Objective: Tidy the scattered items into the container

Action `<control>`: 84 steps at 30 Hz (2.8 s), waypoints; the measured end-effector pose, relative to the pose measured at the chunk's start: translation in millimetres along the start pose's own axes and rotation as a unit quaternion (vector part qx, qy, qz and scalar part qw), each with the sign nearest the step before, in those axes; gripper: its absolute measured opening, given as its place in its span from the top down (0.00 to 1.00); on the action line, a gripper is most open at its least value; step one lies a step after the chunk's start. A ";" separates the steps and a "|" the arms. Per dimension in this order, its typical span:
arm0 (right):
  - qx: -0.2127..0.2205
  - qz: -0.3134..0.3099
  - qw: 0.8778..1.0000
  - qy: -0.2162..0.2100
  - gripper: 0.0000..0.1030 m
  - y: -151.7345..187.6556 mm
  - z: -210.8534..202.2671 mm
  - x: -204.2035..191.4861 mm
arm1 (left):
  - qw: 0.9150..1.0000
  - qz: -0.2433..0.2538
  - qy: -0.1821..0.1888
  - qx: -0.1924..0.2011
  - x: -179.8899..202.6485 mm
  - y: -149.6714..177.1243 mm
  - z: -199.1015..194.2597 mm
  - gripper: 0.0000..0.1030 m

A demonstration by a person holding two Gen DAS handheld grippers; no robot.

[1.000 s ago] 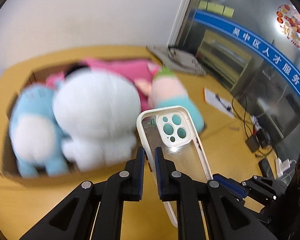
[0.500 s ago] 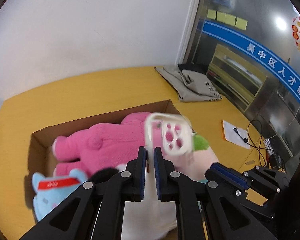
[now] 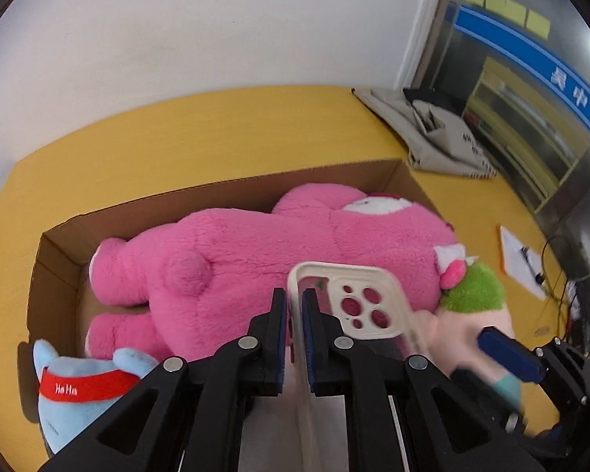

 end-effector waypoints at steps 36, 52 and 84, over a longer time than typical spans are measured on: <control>0.005 -0.037 0.997 0.061 0.21 74.1 -112.0 -25.6 | 0.987 -0.068 -0.104 0.100 -88.1 148.4 -172.6 0.02; 0.034 -0.036 0.996 0.073 0.20 67.3 -147.7 -22.7 | 0.981 -0.046 -0.114 0.150 -29.2 150.6 -224.5 0.00; 0.027 -0.051 0.995 0.077 0.20 75.8 -155.9 -28.8 | 0.984 -0.038 -0.099 0.144 -8.6 164.3 -231.9 0.00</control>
Point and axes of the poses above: each gripper's, at about its wrist camera, not at the fingertips, and z roughly the way its jaws point, x to its right, y to its underside, the point moved 9 cm from there along z, roughly the way its jaws point, and after that the axes turned 13 degrees about x, right-handed, at the moved point
